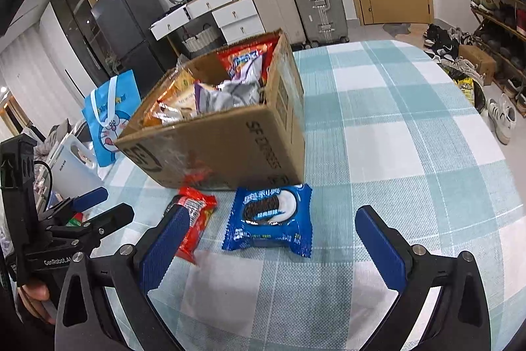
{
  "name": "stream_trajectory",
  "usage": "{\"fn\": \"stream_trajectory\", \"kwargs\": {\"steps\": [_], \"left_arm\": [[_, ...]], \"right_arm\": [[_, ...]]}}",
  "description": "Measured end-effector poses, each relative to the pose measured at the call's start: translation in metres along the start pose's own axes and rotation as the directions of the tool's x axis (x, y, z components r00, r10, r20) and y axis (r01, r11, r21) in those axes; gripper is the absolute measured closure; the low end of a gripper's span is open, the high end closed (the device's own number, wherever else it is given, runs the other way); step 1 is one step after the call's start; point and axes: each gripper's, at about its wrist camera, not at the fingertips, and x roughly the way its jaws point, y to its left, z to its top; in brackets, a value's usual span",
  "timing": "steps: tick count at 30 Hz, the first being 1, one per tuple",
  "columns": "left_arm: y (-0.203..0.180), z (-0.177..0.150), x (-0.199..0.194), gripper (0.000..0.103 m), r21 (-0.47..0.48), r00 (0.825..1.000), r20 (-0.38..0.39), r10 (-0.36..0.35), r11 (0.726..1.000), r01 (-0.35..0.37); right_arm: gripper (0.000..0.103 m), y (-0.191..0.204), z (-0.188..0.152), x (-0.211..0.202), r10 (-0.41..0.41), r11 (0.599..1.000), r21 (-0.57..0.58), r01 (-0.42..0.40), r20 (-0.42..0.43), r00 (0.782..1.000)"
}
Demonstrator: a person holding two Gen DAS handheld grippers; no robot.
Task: Organize snacks
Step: 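Move the left gripper to the red pack while the right gripper approaches the blue Oreo pack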
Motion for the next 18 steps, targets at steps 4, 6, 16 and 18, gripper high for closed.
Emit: {"fn": "stream_trajectory", "kwargs": {"steps": [4, 6, 16, 18], "left_arm": [[-0.005, -0.005, 0.008, 0.000, 0.011, 1.000, -0.019, -0.002, 1.000, 0.002], [-0.007, -0.007, 0.011, 0.000, 0.015, 1.000, -0.028, -0.002, 1.000, 0.002], [-0.010, -0.013, 0.026, 0.000, 0.020, 0.998, -0.068, -0.003, 1.000, 0.004], [-0.010, -0.014, 0.028, 0.001, 0.019, 0.997, -0.075, -0.007, 1.000, 0.008]], "right_arm": [[0.001, -0.001, -0.003, 0.007, -0.004, 1.000, -0.003, 0.004, -0.017, 1.000], [0.001, -0.001, -0.004, 0.010, -0.007, 1.000, -0.005, 0.007, -0.027, 1.000], [0.001, 0.001, -0.011, 0.025, -0.011, 1.000, -0.028, 0.009, -0.076, 0.997], [0.001, 0.002, -0.011, 0.029, -0.011, 0.999, -0.035, 0.008, -0.085, 0.996]]}}
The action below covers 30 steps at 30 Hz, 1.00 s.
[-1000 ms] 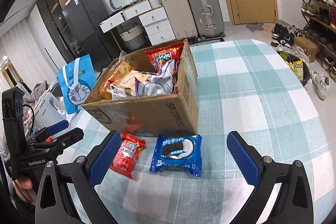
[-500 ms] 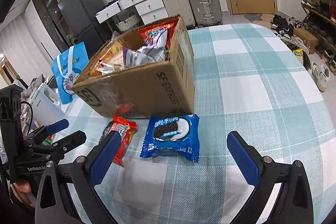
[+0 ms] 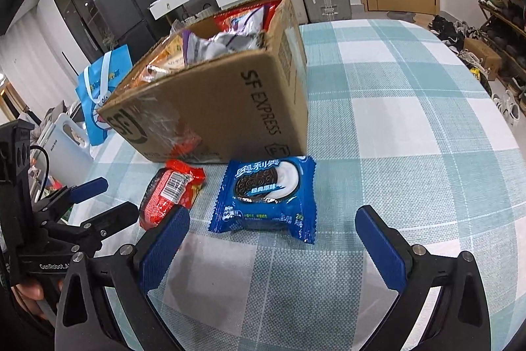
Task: Organize snacks
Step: 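Move the left gripper to the red pack while the right gripper approaches the blue Oreo pack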
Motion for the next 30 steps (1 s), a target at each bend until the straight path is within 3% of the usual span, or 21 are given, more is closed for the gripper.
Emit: {"fn": "stream_trajectory", "kwargs": {"steps": [13, 23, 27, 30], "left_arm": [[-0.011, -0.005, 0.009, 0.000, 0.038, 0.999, -0.028, -0.022, 0.999, 0.023], [-0.019, -0.004, 0.015, 0.000, 0.057, 0.999, -0.038, -0.024, 0.998, 0.026], [-0.021, -0.004, 0.017, 0.000, 0.061, 0.999, -0.043, -0.024, 0.998, 0.027], [-0.021, -0.005, 0.018, 0.000, 0.059, 0.999, -0.044, -0.025, 0.998, 0.028]], "right_arm": [[0.001, 0.003, 0.007, 0.019, 0.019, 1.000, -0.024, -0.020, -0.032, 0.999], [0.002, 0.012, 0.010, 0.027, -0.026, 0.996, -0.083, 0.023, -0.034, 0.999], [0.007, 0.016, 0.010, 0.029, -0.052, 0.993, -0.103, 0.048, -0.030, 0.998], [0.018, 0.018, 0.011, 0.029, -0.080, 0.990, -0.118, 0.077, -0.023, 0.997]]}}
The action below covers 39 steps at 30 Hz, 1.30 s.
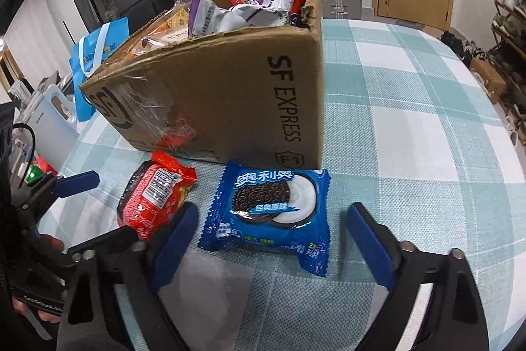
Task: Organize snacks
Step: 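Move the left gripper to the red pack while the right gripper approaches the blue Oreo pack, then grasp the red pack with the left gripper while the right gripper grasps the Oreo pack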
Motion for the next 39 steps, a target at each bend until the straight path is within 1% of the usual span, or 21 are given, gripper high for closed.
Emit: {"fn": "stream_trajectory", "kwargs": {"steps": [2, 4, 11, 13, 14, 19, 27, 28, 29, 31, 32, 33, 37, 39], "left_arm": [[0.000, 0.000, 0.000, 0.000, 0.000, 1.000, 0.000, 0.000, 1.000, 0.000], [0.000, 0.000, 0.000, 0.000, 0.000, 1.000, 0.000, -0.001, 1.000, 0.001], [-0.002, 0.003, 0.005, 0.000, -0.011, 1.000, -0.003, -0.012, 1.000, 0.012], [-0.003, 0.004, 0.007, 0.001, -0.019, 1.000, -0.004, -0.015, 1.000, 0.015], [-0.003, 0.005, 0.008, 0.000, -0.021, 1.000, -0.004, -0.015, 1.000, 0.015], [-0.004, 0.007, 0.013, 0.000, -0.032, 1.000, -0.010, -0.018, 0.999, 0.018], [-0.006, 0.009, 0.021, 0.002, -0.047, 0.999, -0.021, -0.025, 0.999, 0.024], [-0.005, 0.009, 0.021, 0.006, -0.047, 0.999, -0.022, -0.031, 0.998, 0.030], [-0.005, 0.009, 0.022, 0.011, -0.051, 0.998, -0.026, -0.053, 0.997, 0.051], [-0.004, 0.008, 0.022, 0.015, -0.051, 0.998, -0.023, -0.066, 0.997, 0.065], [-0.005, 0.008, 0.022, 0.021, -0.048, 0.997, -0.022, -0.073, 0.996, 0.071], [-0.006, 0.009, 0.021, 0.024, -0.043, 0.996, -0.017, -0.082, 0.996, 0.082], [-0.015, 0.008, 0.020, 0.057, -0.017, 0.995, -0.007, -0.100, 0.995, 0.100], [-0.019, 0.007, 0.018, 0.061, -0.005, 0.995, 0.005, -0.096, 0.995, 0.096]], "right_arm": [[0.020, -0.001, 0.000, 0.000, -0.002, 1.000, 0.001, 0.002, 0.001, 1.000], [0.026, -0.003, -0.001, -0.001, -0.008, 1.000, 0.003, 0.008, 0.001, 1.000], [0.040, -0.006, -0.005, -0.006, 0.010, 1.000, -0.002, -0.010, 0.006, 1.000], [0.047, -0.005, -0.007, -0.007, 0.014, 1.000, -0.008, -0.014, 0.009, 1.000], [0.049, -0.005, -0.007, -0.007, 0.019, 1.000, -0.009, -0.019, 0.010, 1.000], [0.052, -0.006, -0.010, -0.009, 0.033, 0.999, -0.002, -0.033, 0.016, 0.999], [0.054, -0.010, -0.015, -0.016, 0.042, 0.999, -0.006, -0.042, 0.022, 0.999], [0.055, -0.010, -0.016, -0.017, 0.043, 0.999, -0.008, -0.042, 0.023, 0.999], [0.055, -0.010, -0.017, -0.017, 0.043, 0.999, -0.008, -0.043, 0.024, 0.999], [0.056, -0.011, -0.018, -0.019, 0.045, 0.999, -0.007, -0.045, 0.025, 0.999], [0.056, -0.011, -0.018, -0.019, 0.045, 0.999, -0.006, -0.045, 0.026, 0.999], [0.056, -0.011, -0.019, -0.020, 0.045, 0.999, -0.007, -0.045, 0.026, 0.999], [0.057, -0.012, -0.021, -0.023, 0.043, 0.999, -0.007, -0.043, 0.031, 0.999], [0.058, -0.012, -0.023, -0.025, 0.044, 0.999, -0.007, -0.044, 0.034, 0.998]]}}
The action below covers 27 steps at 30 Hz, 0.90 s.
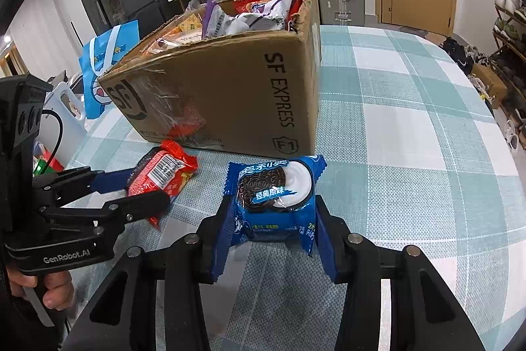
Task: Organize snacks
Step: 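Grasp the red pack with the left gripper while the right gripper grasps the Oreo pack, then lift both packs and carry them over the SF box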
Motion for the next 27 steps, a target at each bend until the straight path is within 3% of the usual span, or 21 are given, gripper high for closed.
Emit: {"fn": "stream_trajectory", "kwargs": {"steps": [10, 27], "left_arm": [[-0.006, -0.001, -0.008, 0.062, -0.004, 1.000, 0.017, -0.014, 1.000, 0.014], [0.012, -0.011, -0.068, 0.063, -0.011, 0.994, 0.106, -0.016, 1.000, 0.017]], "right_arm": [[0.059, 0.003, -0.003, -0.006, 0.005, 1.000, 0.003, -0.005, 0.010, 1.000], [0.059, 0.015, 0.001, -0.045, 0.011, 1.000, -0.010, -0.010, 0.090, 0.996]]}}
